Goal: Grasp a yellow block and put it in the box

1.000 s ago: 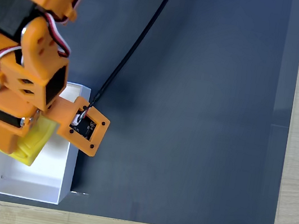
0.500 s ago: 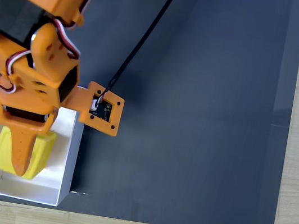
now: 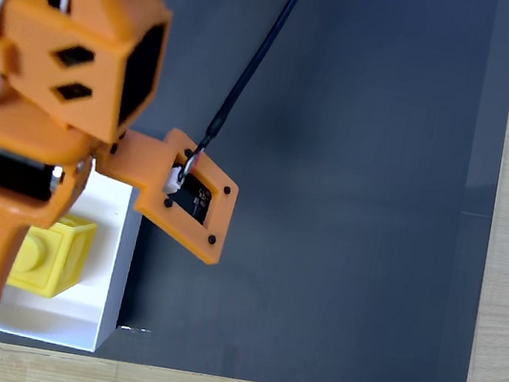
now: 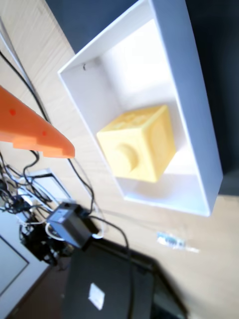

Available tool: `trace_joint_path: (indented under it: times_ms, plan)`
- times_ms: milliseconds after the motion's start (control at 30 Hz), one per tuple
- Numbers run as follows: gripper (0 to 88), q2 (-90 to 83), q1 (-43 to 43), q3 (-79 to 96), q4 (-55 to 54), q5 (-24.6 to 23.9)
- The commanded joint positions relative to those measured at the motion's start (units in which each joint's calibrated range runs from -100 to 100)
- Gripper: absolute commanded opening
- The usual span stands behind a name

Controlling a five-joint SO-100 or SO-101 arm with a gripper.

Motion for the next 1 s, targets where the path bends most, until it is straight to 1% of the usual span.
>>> trace_joint_path:
  times_ms: [0,67,100,233,333,400,500,600,767,867,967]
  plan:
    - [14.3,-12.02,-2.35,-2.43,5.03,-3.55]
    - [3.3,-17.69,-3.95,-2.34,9.92,-4.76]
    - [0.5,-20.58,-4.87,-2.25,12.27,-4.60]
    - [5.6,-31.76,-9.33,0.74,21.78,-4.71]
    - [6.6,-41.68,-13.88,7.79,28.33,-4.66]
    - [6.6,-49.05,-15.90,14.85,30.25,-4.66]
    - [6.0,-60.24,-19.43,29.68,27.98,-4.97]
    - [6.0,-71.68,-22.72,47.96,21.70,-5.08]
    - [6.4,-91.42,-24.15,79.89,11.40,-4.66]
    - [6.5,-103.03,-24.15,95.63,10.09,-4.66]
    - [6.5,-110.83,-24.15,105.58,9.92,-4.66]
